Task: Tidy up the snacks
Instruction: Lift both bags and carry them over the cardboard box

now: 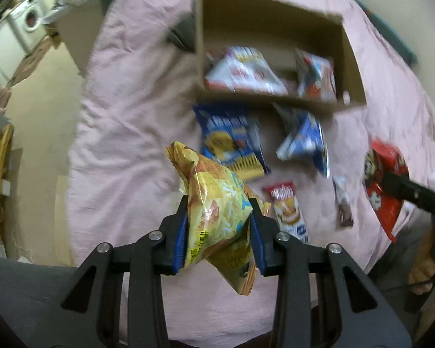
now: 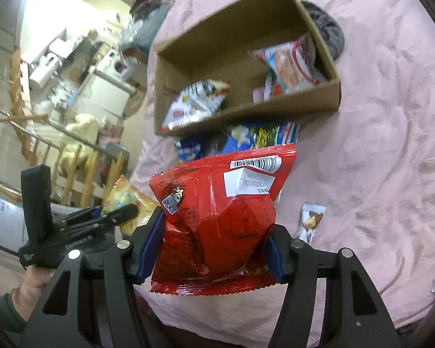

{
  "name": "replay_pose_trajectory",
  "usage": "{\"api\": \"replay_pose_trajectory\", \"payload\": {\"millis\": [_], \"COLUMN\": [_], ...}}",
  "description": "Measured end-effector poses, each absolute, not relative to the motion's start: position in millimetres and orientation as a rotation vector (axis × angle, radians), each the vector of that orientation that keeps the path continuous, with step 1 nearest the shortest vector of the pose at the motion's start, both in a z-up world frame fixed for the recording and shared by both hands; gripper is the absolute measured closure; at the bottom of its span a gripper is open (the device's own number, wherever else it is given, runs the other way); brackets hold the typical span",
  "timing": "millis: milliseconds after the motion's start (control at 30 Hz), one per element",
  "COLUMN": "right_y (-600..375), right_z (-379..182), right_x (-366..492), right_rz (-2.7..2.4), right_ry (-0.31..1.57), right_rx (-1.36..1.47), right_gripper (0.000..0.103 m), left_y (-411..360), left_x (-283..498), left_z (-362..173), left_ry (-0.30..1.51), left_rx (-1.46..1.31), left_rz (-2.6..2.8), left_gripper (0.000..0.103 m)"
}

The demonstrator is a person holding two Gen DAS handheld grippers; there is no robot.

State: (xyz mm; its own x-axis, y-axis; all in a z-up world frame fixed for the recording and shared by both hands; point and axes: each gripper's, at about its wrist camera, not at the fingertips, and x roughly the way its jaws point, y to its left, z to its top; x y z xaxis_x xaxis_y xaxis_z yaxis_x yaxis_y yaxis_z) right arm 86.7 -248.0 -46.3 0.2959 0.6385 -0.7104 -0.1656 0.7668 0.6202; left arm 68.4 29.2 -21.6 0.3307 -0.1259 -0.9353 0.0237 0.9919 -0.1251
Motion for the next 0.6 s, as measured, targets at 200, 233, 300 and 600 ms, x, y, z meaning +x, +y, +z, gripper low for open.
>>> {"api": "replay_pose_trajectory", "payload": {"millis": [200,233,300,600], "right_y": [-260.4,-261.3,-263.0,-262.7], "right_z": [-15.3,-12.1,-6.1,5.5], "right_x": [87.4,89.0,95.0,138.6], "right_rz": [0.536,0.531,0.520,0.464], "right_ry": [1.010,0.999,0.981,0.979], "right_rx": [0.486,0.489,0.498,0.481], "right_gripper": [0.040,0.040,0.040,0.040], "left_y": [35.9,36.9,38.1,27.6], "left_x": [82.1,85.3,94.0,148.4], "left_z": [19.2,24.3,34.8,44.4], "left_ry": [1.091,1.073,1.038,1.008], "left_rx": [-0.111,-0.111,-0.127,-0.146], "left_rz": [-0.059,-0.058,-0.067,-0.102], "left_gripper": [0.070,0.070,0.070,0.070]}}
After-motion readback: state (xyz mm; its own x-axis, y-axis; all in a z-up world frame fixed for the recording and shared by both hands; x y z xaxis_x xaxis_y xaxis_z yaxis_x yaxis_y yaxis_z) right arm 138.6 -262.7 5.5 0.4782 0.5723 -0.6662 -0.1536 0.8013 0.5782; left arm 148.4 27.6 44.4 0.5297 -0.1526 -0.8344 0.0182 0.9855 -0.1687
